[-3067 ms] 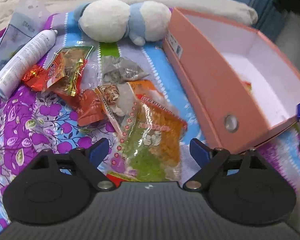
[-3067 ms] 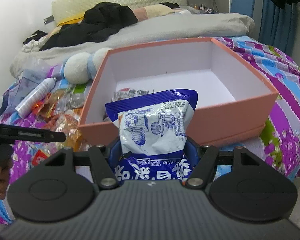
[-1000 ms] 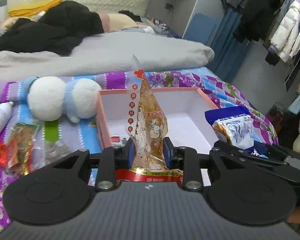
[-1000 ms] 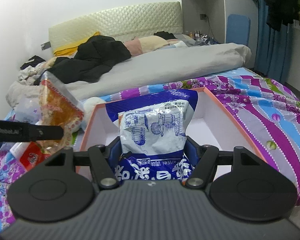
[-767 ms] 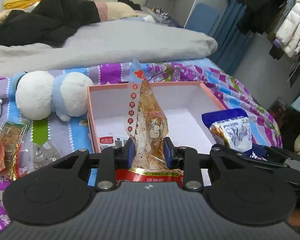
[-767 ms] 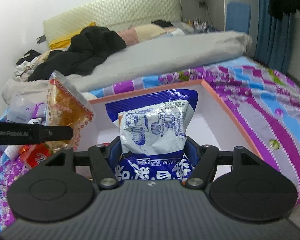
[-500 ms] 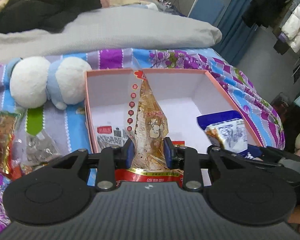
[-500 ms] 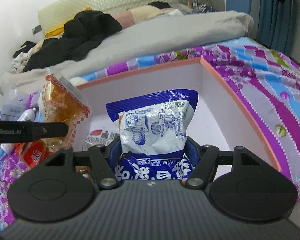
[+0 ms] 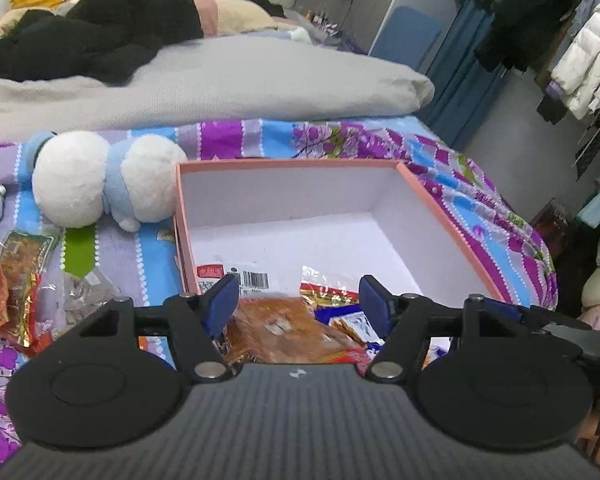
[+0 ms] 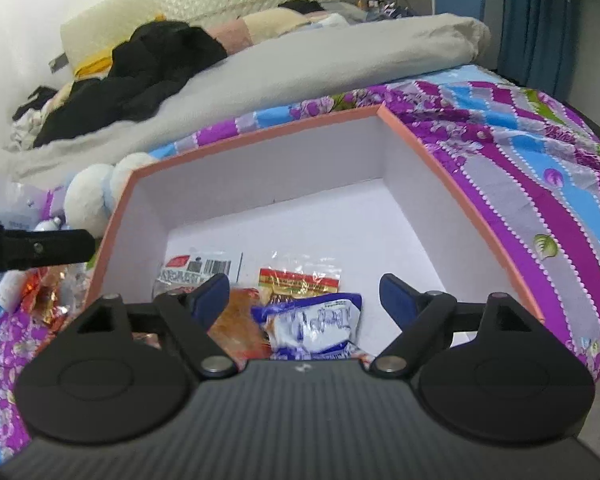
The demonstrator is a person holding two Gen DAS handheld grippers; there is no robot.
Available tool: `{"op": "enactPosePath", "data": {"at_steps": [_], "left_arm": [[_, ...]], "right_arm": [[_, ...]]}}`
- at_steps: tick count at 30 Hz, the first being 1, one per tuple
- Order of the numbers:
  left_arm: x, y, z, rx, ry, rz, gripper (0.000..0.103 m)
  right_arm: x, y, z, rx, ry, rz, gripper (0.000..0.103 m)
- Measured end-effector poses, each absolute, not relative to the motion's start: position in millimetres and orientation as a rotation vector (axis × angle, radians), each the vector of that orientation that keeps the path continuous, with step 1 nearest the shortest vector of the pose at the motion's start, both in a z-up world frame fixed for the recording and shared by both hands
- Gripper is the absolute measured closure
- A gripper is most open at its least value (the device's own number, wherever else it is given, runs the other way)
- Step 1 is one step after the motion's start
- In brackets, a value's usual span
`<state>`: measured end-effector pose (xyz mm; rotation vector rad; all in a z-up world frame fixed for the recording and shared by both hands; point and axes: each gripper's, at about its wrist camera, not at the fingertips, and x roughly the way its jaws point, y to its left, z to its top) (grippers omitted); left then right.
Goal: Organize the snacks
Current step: 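Open both grippers to drop the packets into the pink box, then move both grippers back from the box toward the snack pile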
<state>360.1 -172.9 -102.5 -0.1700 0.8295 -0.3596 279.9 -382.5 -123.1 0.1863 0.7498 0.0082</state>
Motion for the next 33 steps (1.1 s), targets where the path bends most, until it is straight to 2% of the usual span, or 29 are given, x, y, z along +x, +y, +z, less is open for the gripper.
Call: {"op": "enactPosePath", "data": {"at_steps": [18,33], "left_arm": [[244,-113,-34,-0.177,0.66,-0.354,0.032],[155,-64,-46,-0.19,0.648,-0.287,0.032]], "right_arm": [[190,-346,-69,0.18,0.581,0.101,0.019],[119,-294,-62,0.142,0.526,0.205,0.019]]}}
